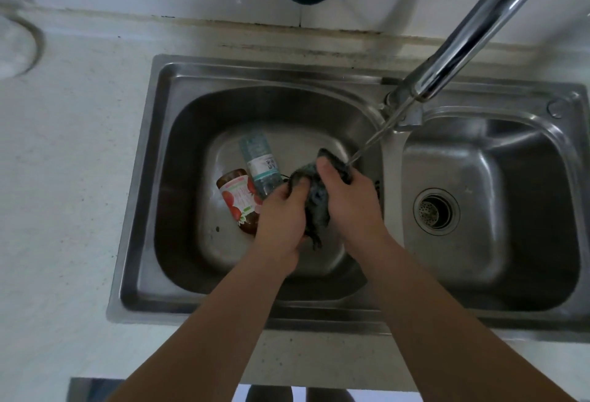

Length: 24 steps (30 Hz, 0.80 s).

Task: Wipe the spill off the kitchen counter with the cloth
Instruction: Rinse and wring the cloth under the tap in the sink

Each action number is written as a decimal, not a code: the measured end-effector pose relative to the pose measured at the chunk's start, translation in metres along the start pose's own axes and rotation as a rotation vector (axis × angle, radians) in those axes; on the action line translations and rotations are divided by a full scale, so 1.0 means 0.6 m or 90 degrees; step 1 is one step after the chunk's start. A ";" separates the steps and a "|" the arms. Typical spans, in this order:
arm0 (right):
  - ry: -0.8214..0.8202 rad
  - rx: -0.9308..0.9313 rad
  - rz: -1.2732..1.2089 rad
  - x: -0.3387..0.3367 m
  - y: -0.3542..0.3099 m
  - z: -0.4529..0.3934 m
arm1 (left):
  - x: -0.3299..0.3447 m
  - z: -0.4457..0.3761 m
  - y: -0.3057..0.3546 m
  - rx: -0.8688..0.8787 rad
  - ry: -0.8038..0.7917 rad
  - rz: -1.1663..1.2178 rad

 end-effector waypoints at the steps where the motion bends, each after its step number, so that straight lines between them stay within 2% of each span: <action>1: 0.028 -0.004 -0.010 -0.002 -0.002 -0.008 | 0.005 0.004 0.001 0.007 -0.006 0.004; 3: 0.001 -0.009 -0.052 0.005 -0.003 -0.012 | 0.000 0.001 0.011 -0.002 0.010 0.027; 5: -0.124 -0.008 -0.072 0.028 0.000 0.010 | -0.015 -0.015 0.026 -0.024 0.038 0.065; 7: -0.192 -0.051 0.015 0.043 0.010 0.029 | -0.022 -0.027 0.033 -0.038 0.050 0.078; 10: -0.067 -0.150 0.105 0.022 -0.007 0.012 | -0.008 -0.019 0.021 -0.051 0.022 0.056; 13: -0.004 -0.087 0.091 0.002 -0.002 -0.021 | 0.008 -0.005 0.005 -0.058 -0.030 0.064; 16: 0.009 0.025 0.012 -0.005 0.017 -0.028 | 0.005 -0.005 0.008 -0.048 -0.014 0.066; 18: -0.013 0.005 0.018 0.006 0.025 -0.010 | -0.002 -0.022 0.008 -0.044 0.044 0.075; 20: -0.096 -0.007 0.032 0.040 0.028 0.022 | -0.002 -0.032 -0.002 -0.072 0.077 0.114; 22: -0.116 -0.044 0.074 0.061 0.022 0.030 | 0.018 -0.020 -0.020 -0.177 0.039 0.210; 24: -0.036 -0.123 0.117 0.053 -0.001 0.005 | 0.037 -0.001 -0.031 -0.240 -0.029 0.224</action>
Point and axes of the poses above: each hand's wrist, its own z-axis away from the middle knuckle, its own x-axis out of the palm, y = z × x, the point moved 8 cm from there along -z, towards the middle knuckle, and after that the axes turned 14 degrees about y, right-handed, at the moved point
